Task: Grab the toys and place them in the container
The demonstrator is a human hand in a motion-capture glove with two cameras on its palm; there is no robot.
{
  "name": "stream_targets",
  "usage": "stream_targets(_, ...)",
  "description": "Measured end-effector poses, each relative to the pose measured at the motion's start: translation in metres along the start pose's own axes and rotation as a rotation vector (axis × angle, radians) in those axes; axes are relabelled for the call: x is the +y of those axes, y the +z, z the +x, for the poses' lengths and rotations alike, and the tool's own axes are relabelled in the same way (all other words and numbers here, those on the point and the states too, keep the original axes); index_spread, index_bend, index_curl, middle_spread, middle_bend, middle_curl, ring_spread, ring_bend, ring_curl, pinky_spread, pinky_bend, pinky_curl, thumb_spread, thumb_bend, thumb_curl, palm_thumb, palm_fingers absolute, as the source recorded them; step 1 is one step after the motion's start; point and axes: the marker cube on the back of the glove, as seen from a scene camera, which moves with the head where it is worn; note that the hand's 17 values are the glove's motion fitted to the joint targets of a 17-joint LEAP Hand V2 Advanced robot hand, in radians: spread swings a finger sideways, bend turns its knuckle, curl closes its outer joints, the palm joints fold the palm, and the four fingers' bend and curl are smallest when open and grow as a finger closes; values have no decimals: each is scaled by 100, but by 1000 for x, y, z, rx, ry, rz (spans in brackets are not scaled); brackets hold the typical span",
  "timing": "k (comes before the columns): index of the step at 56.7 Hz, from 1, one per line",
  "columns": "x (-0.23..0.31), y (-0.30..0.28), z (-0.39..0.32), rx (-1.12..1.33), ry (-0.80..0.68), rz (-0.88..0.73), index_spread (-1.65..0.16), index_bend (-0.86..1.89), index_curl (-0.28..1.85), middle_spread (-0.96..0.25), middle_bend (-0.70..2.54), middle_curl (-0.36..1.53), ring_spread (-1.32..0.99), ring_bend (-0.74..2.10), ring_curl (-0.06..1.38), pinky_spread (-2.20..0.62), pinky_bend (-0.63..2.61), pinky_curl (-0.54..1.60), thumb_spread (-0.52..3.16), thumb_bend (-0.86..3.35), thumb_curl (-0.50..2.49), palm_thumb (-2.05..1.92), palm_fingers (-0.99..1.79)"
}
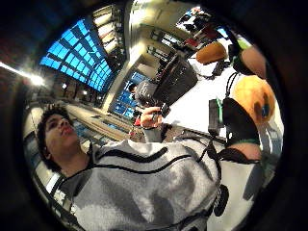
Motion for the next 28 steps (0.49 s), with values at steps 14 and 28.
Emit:
stream_targets(14, -4, -7, -15, 21, 105, -6, -13, 24, 18, 1, 30, 13, -12, 38, 13, -2, 47, 19, 131, 41, 11, 30, 62)
stream_targets(28, -14, -3, -22, 76, -9, -25, -17, 21, 24, 2, 32, 19, -16, 43, 15, -3, 49, 23, 160, 47, 19, 25, 59)
